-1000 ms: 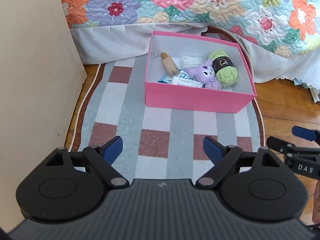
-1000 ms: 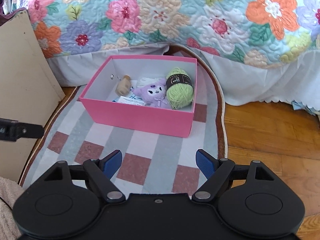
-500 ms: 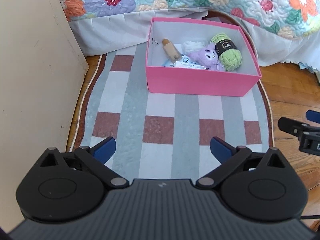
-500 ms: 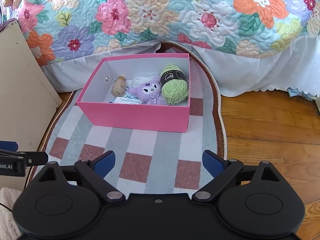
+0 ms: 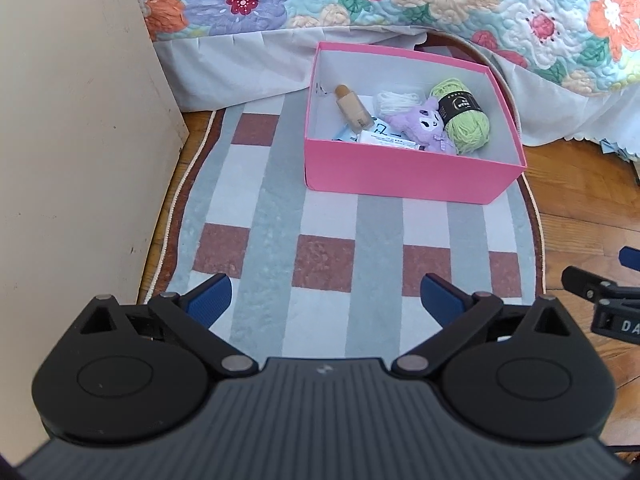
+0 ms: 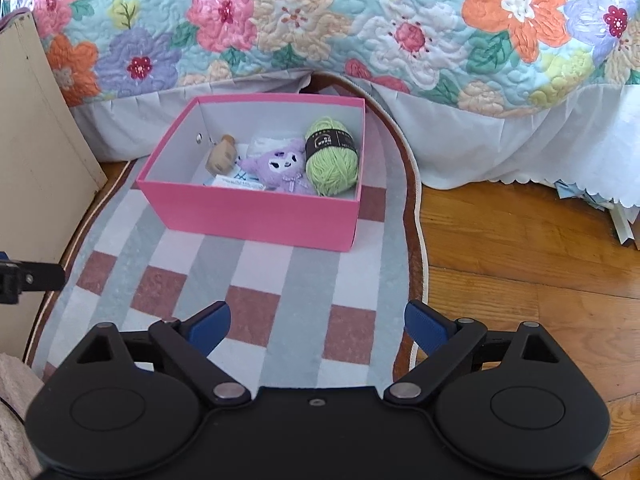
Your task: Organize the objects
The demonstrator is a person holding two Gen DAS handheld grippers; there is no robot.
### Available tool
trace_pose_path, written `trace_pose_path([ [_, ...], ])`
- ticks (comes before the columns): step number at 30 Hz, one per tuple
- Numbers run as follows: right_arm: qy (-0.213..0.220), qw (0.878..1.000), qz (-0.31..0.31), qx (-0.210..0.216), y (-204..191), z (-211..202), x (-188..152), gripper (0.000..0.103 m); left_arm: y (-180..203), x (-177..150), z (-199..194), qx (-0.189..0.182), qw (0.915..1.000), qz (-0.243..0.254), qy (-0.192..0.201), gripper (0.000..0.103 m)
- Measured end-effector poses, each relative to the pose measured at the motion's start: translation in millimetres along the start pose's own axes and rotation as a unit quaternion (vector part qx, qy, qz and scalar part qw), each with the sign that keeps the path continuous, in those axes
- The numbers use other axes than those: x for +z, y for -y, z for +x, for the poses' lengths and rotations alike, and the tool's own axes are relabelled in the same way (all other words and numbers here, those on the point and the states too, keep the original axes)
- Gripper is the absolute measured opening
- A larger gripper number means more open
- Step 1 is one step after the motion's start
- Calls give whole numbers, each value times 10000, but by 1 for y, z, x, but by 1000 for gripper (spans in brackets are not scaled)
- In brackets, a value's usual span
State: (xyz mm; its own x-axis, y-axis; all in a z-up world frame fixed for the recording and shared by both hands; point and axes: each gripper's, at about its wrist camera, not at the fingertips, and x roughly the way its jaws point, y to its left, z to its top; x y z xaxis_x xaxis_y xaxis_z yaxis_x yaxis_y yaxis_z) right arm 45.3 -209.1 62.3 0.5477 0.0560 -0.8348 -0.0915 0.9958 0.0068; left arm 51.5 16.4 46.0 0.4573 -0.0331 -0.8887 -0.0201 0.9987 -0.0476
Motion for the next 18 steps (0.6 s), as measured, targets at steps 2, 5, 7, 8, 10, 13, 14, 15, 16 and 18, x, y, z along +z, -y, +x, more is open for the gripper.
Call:
trace_pose_path([
  [2, -13, 10000, -13, -4, -1, -1, -1, 96, 0, -1, -1, -10, 10000, -19, -17, 102],
  [5, -2, 10000, -46, -8, -2, -4, -1, 96, 0, -2, -1, 49, 10000, -25, -28, 102],
  [7, -39, 10000, -45, -21, -3, -6, -1, 96, 0, -3, -1, 131, 9999, -57, -38, 102],
  [8, -62, 10000, -59, -37, -4, -8, -2, 96, 0, -3, 0, 161, 9998, -87, -63, 102],
  [10, -74, 9999, -142, -12, -8, -11, -5, 96, -1, -4, 1, 204, 9997, -105, -107, 102],
  [13, -90, 9998, -182, 37, -12, -13, -6, 96, 0, -7, 1, 299, 9994, -88, -132, 102],
  [14, -89, 9998, -195, 50, -13, -14, -7, 96, 0, -7, 2, 316, 9994, -83, -141, 102],
  [15, -81, 9997, -203, 53, -14, -16, -7, 96, 0, -8, 2, 328, 9993, -77, -146, 102],
  [16, -68, 9998, -203, 52, -15, -17, -7, 96, 1, -9, 2, 334, 9993, -71, -150, 102],
  [18, -42, 9998, -181, 62, -15, -20, -6, 96, 1, -9, 2, 341, 9993, -65, -153, 102],
])
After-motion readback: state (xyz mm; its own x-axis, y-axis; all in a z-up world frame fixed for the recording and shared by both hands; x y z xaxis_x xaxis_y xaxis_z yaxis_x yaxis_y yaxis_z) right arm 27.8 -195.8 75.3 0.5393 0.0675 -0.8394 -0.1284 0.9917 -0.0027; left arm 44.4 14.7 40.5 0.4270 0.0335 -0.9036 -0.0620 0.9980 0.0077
